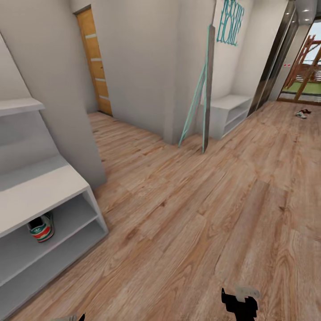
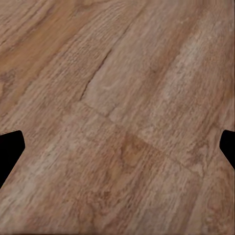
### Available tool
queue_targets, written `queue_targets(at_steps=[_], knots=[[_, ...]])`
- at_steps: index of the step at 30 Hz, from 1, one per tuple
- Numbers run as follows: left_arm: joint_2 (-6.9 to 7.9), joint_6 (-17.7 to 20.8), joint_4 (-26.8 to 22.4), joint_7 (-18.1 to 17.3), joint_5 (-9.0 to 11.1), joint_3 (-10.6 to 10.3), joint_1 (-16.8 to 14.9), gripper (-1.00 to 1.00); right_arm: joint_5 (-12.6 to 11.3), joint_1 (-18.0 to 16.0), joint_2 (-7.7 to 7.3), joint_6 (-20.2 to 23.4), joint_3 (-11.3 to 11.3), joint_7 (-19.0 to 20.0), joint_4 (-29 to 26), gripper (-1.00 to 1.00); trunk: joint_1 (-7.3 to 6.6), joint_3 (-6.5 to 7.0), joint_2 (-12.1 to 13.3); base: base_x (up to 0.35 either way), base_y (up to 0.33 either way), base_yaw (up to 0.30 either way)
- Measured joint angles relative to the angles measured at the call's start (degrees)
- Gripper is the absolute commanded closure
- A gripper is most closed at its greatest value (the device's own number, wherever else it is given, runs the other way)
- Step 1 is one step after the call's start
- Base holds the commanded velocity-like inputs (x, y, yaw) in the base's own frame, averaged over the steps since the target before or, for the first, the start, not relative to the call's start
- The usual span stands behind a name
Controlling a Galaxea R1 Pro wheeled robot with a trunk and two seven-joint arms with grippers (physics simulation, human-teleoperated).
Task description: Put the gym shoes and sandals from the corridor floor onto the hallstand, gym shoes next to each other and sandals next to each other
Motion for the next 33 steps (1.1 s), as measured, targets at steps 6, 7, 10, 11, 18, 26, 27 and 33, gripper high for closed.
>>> queue_targets(at_steps=[6, 7, 10, 11, 18, 26, 27, 33], knots=[[0.00, 0.1, 0.0, 0.7, 0.0, 0.0, 0.0, -1.00, 0.0, 0.0, -0.12, 0.0, 0.0, 0.0, 0.0, -1.00, 0.00, 0.00, 0.0, 0.000, 0.000, -0.300], [0.00, 0.1, 0.0, 1.5, 0.0, -0.1, 0.0, -1.00, 0.0, 0.0, -0.13, 0.0, 0.0, 0.0, 0.0, -1.00, 0.00, 0.00, 0.0, 0.000, 0.000, -0.300], [-0.02, 0.1, 0.0, 3.3, 0.0, -0.1, 0.0, -1.00, 0.0, 0.0, -0.14, 0.0, 0.0, 0.0, 0.0, -1.00, 0.00, 0.00, 0.0, 0.000, 0.000, -0.300], [-0.04, 0.2, 0.0, 4.8, -0.1, -0.2, 0.0, -1.00, 0.0, 0.0, -0.16, 0.0, 0.0, 0.0, 0.0, -1.00, 0.00, 0.00, 0.0, 0.000, 0.000, -0.300], [-0.07, 0.1, -0.1, 6.2, -0.3, -0.2, 0.0, -1.00, 0.1, 0.0, -0.23, 0.0, 0.0, 0.0, 0.0, -1.00, 0.00, 0.00, 0.0, 0.000, 0.000, -0.300], [-0.08, 0.1, -0.1, 6.2, -0.3, -0.1, 0.0, -1.00, 0.1, 0.0, -0.22, 0.0, 0.0, 0.0, 0.0, -1.00, 0.00, 0.00, 0.0, 0.001, 0.000, -0.300], [-0.09, 0.1, -0.1, 6.3, -0.3, -0.1, 0.0, -1.00, 0.1, 0.0, -0.21, 0.0, 0.0, 0.0, 0.0, -1.00, 0.00, 0.00, 0.0, 0.023, 0.000, -0.300], [-0.17, 0.1, -0.1, 6.3, -0.4, -0.1, 0.0, -1.00, 0.0, 0.0, -0.18, 0.0, 0.0, 0.0, 0.0, -1.00, -0.03, 0.00, 0.0, 0.260, 0.000, -0.300]])
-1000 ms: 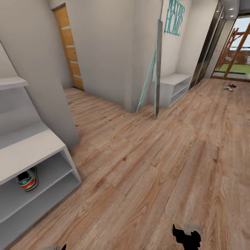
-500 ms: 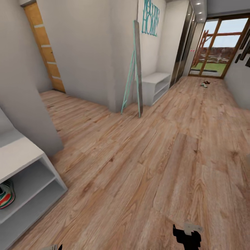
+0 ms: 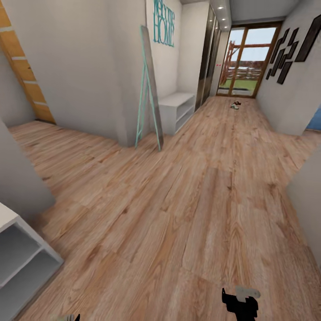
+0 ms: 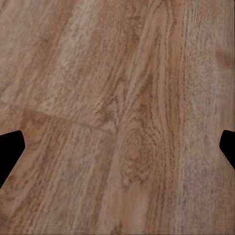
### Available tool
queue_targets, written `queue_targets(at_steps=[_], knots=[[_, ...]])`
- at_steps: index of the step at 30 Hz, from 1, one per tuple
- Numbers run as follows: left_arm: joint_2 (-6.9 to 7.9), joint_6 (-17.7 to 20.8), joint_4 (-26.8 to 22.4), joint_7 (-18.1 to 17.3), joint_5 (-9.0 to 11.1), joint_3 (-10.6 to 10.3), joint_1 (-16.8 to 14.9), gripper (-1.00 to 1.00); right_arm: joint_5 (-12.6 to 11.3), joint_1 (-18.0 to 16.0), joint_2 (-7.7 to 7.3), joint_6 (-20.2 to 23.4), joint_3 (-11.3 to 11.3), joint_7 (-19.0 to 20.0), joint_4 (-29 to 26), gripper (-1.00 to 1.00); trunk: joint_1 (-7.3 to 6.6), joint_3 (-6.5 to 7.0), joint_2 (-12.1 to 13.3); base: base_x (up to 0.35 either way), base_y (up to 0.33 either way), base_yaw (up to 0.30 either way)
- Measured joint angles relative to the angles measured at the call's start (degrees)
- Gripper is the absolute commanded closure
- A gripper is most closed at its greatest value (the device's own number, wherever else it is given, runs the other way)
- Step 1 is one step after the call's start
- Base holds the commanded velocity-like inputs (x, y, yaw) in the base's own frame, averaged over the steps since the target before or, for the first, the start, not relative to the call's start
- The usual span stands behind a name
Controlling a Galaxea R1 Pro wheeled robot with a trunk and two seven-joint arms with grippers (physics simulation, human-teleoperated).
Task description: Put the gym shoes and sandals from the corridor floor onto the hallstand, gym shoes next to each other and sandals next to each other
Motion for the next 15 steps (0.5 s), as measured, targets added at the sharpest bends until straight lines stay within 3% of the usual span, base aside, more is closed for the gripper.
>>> queue_targets(at_steps=[15], knots=[[-0.10, 0.0, 0.1, 0.0, -0.5, 0.0, 0.0, -1.00, 0.1, 0.0, 0.21, 0.1, 0.1, 0.1, 0.0, -1.00, -0.01, 0.00, 0.0, 0.332, 0.000, -0.300]])
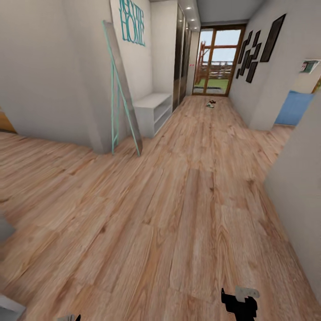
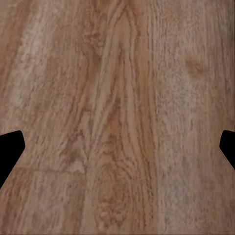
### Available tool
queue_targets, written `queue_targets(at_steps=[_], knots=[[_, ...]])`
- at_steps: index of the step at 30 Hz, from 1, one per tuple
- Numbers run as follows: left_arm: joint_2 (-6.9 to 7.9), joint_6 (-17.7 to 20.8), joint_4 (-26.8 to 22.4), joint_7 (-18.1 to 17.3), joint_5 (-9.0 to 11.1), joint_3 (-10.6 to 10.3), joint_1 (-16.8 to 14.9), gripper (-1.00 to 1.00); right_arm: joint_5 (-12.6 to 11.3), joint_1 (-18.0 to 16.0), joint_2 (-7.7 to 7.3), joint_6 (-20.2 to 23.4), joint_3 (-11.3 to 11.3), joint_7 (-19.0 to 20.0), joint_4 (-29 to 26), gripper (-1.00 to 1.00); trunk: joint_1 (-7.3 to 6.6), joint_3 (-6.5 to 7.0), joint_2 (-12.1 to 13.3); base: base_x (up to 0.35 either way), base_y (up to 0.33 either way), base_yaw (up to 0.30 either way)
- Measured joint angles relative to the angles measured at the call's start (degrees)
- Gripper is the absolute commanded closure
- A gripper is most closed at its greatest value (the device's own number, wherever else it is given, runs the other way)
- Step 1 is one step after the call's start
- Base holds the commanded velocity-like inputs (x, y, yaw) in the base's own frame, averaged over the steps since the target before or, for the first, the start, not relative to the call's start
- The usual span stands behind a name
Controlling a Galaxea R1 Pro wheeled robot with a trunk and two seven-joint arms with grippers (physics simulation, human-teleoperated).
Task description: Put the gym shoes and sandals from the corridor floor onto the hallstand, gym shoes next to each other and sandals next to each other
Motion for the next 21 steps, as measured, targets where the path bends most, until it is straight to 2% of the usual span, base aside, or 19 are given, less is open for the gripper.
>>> queue_targets(at_steps=[6, 21], knots=[[0.00, 0.0, 0.0, 0.0, 0.0, 0.0, 0.0, -1.00, 0.0, 0.0, 0.08, 0.0, 0.0, 0.0, 0.0, -1.00, 0.00, 0.00, 0.0, 0.338, 0.000, -0.228], [-0.49, 0.0, 0.0, 0.0, -0.1, 0.0, 0.0, -1.00, 0.4, 0.0, -0.04, 0.0, 0.1, 0.3, 0.0, -1.00, 0.00, 0.00, 0.0, 0.338, 0.000, -0.018]])
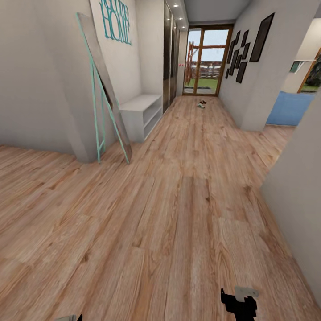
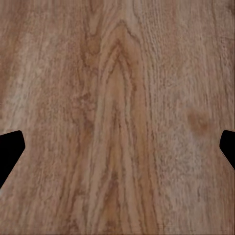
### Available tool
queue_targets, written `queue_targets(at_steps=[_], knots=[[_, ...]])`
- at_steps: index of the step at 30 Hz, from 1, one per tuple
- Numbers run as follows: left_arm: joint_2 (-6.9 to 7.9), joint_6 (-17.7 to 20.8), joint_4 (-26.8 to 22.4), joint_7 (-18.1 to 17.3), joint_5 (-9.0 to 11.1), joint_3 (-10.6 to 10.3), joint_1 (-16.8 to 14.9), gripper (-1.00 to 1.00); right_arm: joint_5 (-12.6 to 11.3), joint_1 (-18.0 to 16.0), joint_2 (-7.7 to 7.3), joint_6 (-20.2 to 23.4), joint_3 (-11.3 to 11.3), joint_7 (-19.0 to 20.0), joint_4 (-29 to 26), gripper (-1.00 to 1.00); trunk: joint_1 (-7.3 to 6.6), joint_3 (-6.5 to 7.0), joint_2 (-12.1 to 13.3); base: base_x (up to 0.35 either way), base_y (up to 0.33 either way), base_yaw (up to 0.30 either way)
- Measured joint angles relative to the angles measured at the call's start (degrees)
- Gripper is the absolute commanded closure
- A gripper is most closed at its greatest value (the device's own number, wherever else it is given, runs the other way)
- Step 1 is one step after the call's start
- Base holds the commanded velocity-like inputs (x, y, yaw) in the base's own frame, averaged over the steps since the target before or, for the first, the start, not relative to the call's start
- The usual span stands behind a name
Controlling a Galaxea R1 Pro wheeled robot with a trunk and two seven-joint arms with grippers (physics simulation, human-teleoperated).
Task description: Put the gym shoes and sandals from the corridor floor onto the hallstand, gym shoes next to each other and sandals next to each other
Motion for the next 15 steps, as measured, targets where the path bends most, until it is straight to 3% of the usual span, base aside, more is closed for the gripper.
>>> queue_targets(at_steps=[15], knots=[[-0.35, 0.0, 0.0, 0.0, 0.0, 0.0, 0.0, -1.00, -0.1, 0.0, 0.15, 0.0, 0.0, 0.0, 0.0, -1.00, 0.00, 0.00, 0.0, 0.338, 0.000, -0.002]])
